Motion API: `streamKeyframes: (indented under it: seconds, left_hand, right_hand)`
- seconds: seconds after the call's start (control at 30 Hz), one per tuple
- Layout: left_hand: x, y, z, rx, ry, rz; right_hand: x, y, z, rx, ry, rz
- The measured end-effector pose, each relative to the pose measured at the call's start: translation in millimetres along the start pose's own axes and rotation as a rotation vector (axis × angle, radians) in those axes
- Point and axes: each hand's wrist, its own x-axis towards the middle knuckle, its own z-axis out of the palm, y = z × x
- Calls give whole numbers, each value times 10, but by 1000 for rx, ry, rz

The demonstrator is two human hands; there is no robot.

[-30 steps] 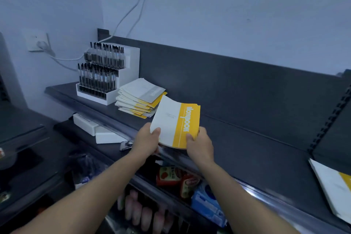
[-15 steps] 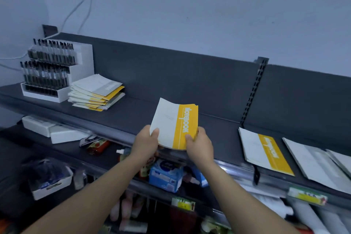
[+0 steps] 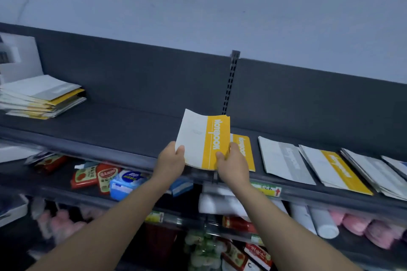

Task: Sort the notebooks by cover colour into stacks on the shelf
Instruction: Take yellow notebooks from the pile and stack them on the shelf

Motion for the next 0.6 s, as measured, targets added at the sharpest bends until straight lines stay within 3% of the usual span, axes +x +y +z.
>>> streamKeyframes:
  seconds: [0.6]
  left_hand:
    - [-39, 874, 1703, 107, -338, 191]
  right_hand:
    - [321, 1305, -1250, -52, 240, 199]
